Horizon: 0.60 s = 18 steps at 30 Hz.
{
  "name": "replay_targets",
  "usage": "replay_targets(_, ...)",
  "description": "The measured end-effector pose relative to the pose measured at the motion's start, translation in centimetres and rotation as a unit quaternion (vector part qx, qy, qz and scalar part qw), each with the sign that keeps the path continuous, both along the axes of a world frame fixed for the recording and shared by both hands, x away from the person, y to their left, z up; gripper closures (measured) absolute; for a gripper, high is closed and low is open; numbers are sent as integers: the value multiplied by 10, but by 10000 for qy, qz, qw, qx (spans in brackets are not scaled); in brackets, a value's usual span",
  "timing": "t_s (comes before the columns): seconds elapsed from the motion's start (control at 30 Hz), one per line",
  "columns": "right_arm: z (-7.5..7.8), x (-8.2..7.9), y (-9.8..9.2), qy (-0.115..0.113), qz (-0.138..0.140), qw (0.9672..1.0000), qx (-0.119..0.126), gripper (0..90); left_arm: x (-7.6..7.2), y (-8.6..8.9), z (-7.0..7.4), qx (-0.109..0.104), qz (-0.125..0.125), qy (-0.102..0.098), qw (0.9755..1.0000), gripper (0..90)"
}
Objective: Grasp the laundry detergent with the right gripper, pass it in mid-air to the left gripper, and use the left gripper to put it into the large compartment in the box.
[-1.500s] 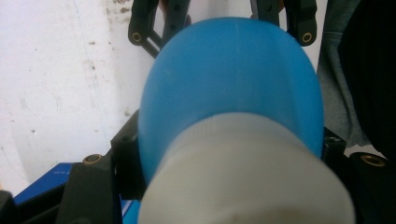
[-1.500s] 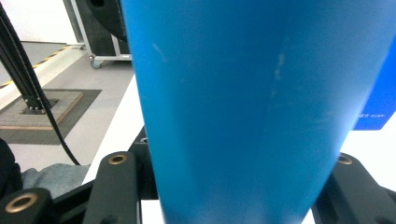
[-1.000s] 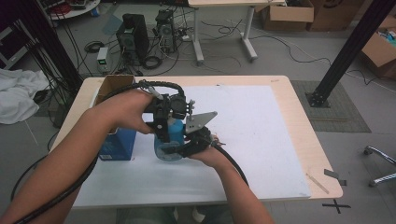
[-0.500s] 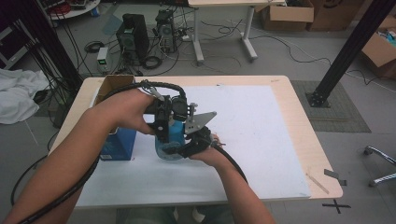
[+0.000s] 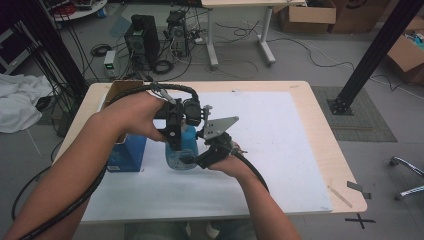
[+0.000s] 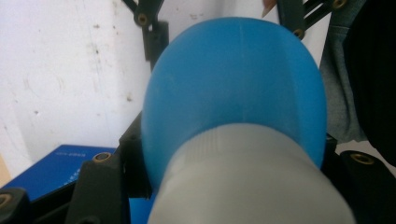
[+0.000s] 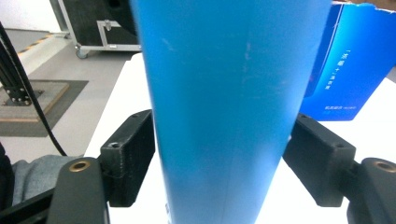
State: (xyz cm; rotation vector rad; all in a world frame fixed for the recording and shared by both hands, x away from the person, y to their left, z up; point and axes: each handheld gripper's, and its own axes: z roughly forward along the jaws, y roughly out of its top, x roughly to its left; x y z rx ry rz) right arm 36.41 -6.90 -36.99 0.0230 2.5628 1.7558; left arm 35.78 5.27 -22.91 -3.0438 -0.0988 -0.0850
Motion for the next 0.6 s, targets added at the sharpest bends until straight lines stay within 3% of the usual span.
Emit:
replay_targets(0.17,12,-1,-5,-90,18,9998,-172,233,5,4,5,-16,165,81,9998,384)
replay_targets(0.37,27,1,-10,-26,90,9988,-479,161,10,8,11,20,312,50,9995,384)
replay_targets(0.6,46,6,-23,14,91,9937,-1113,104,17,14,21,0,550,105,9984,384)
